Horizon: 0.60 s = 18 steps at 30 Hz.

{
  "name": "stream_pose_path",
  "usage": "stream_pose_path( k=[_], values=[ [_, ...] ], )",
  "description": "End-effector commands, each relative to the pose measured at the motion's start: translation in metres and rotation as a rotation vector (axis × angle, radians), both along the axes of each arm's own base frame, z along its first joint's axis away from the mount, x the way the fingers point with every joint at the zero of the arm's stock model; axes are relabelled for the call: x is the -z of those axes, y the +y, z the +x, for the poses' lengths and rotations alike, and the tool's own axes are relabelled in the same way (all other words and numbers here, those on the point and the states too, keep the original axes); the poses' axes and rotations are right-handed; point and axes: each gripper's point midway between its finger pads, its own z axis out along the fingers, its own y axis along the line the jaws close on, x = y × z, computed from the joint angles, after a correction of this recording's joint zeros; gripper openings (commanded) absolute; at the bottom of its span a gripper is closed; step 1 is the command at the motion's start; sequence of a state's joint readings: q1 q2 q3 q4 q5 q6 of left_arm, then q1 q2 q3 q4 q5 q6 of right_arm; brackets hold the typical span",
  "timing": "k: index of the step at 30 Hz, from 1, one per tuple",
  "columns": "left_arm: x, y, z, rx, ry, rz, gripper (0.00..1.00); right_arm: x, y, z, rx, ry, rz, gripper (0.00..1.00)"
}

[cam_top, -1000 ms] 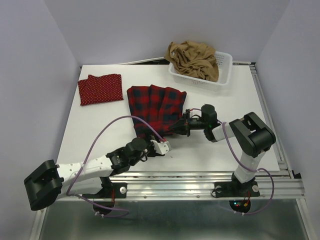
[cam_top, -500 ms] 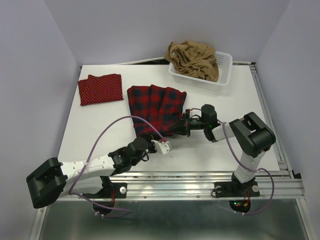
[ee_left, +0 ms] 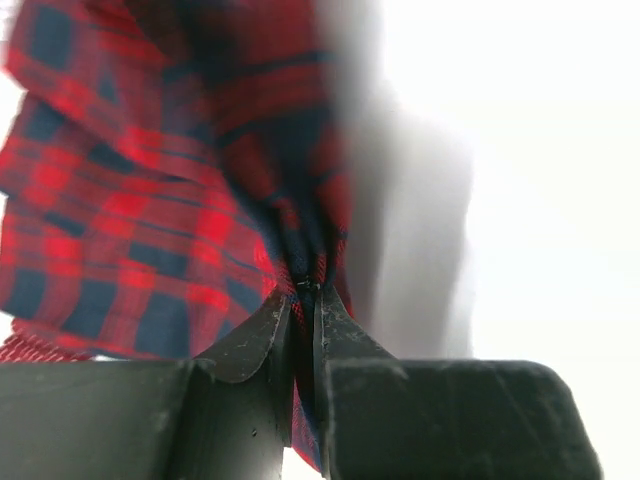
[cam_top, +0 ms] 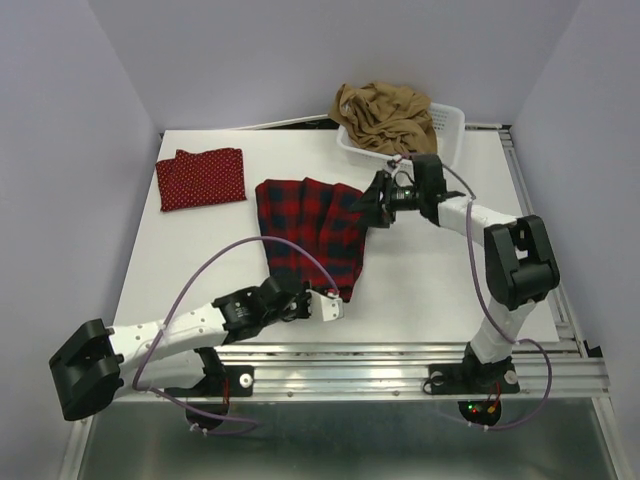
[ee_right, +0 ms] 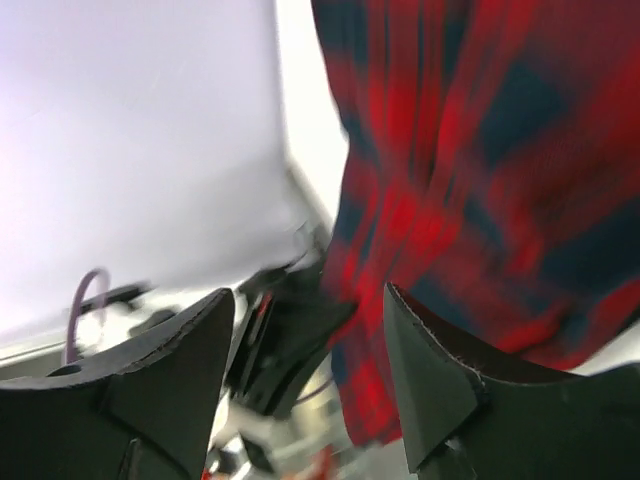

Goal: Fold and stack the skirts

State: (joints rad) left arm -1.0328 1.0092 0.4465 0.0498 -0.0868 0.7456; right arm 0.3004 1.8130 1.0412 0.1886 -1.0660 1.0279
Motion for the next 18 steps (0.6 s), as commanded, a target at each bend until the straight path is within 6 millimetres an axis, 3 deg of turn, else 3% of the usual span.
stream_pose_path(
  k=[1,3,6,10,12,15,18],
  values=[
    [-0.006,-0.010,-0.025,0.099,0.110,-0.007,0.00,0.012,-0.035,0.024,-0.030,-0.235,-0.336,0.65],
    [-0.002,-0.012,-0.032,0.108,0.162,0.008,0.00,-0.003,-0.038,0.045,-0.008,-0.331,-0.355,0.63],
    [-0.007,-0.017,-0.037,0.110,0.211,0.000,0.00,-0.012,-0.027,0.064,-0.002,-0.325,-0.303,0.57],
    [-0.023,-0.026,-0.039,0.107,0.248,-0.023,0.00,-0.026,0.021,0.068,-0.088,-0.391,-0.170,0.52],
    [-0.026,-0.025,-0.042,0.105,0.271,-0.013,0.00,-0.014,0.042,0.056,-0.153,-0.370,-0.140,0.48],
    [-0.045,-0.034,-0.045,0.126,0.296,-0.036,0.00,0.009,0.080,0.020,-0.285,-0.358,-0.106,0.44],
    [-0.064,-0.039,-0.045,0.128,0.299,-0.065,0.00,0.046,0.088,-0.004,-0.336,-0.288,-0.111,0.41]
  ],
)
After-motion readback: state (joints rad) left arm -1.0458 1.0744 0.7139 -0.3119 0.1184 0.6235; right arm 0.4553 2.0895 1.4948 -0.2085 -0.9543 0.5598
